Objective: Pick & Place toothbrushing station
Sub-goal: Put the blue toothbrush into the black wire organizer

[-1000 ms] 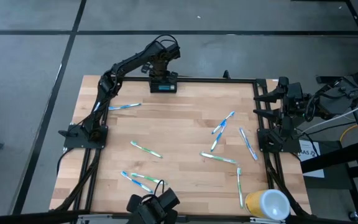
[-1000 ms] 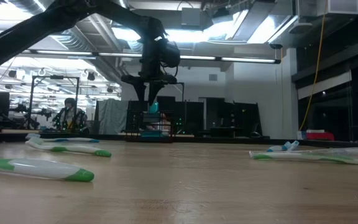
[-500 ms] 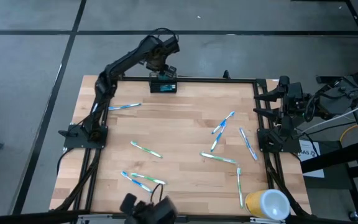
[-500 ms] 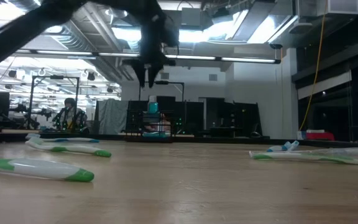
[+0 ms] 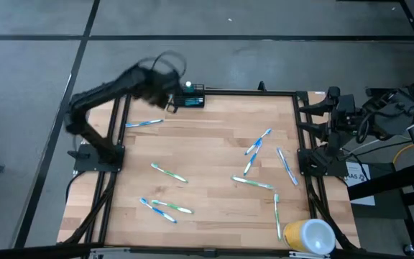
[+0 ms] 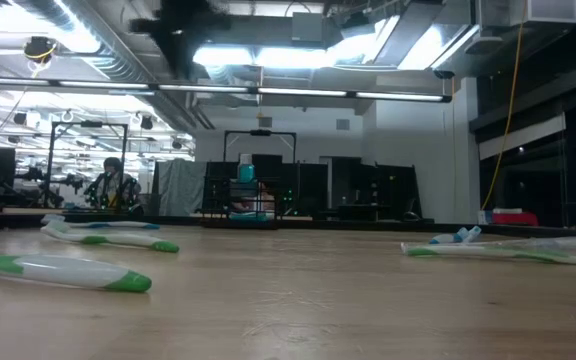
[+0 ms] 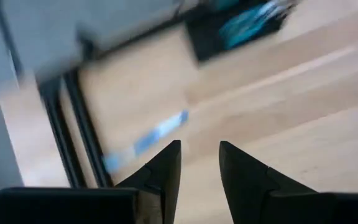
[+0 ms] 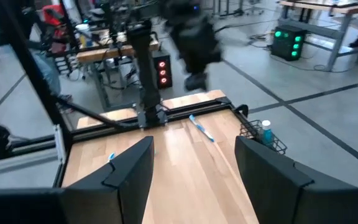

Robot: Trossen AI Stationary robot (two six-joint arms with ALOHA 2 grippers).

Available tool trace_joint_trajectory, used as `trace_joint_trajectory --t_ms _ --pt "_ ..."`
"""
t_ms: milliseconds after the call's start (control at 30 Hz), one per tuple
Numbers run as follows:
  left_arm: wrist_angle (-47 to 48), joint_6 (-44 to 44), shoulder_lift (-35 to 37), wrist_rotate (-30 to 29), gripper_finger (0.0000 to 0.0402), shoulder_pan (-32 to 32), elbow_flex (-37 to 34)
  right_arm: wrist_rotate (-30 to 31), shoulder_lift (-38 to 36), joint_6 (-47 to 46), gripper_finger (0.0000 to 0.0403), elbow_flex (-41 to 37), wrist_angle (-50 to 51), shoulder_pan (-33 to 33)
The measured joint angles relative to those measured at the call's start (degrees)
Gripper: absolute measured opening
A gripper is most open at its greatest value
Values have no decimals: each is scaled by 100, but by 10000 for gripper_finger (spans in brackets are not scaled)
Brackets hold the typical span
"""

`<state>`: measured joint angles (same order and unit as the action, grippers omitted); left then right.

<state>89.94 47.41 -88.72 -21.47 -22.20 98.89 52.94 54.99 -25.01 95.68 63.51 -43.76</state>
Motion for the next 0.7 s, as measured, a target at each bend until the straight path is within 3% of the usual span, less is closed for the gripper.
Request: trace_joint_trajectory --t_ms 100,233,333,433,600,700 --pt "-148 2113 617 -45 95 495 -1266 65 5 -154 228 0 0 -1" --pt "-1112 4975 1237 2 93 953 -2675 101 3 -277 228 -1 0 -1" --pt "-2190 6158 1592 116 97 1050 -3487 58 3 -287 228 -2 0 -1" --pt "-3204 7324 1757 -162 102 1112 -4172 19 3 -285 228 -2 0 -1" --pt "-4701 7788 1657 -401 104 612 -4870 -103 3 -297 228 -4 -3 -1" --pt "-5064 7791 1458 -419 101 231 -4957 -154 5 -303 228 -9 -48 -1"
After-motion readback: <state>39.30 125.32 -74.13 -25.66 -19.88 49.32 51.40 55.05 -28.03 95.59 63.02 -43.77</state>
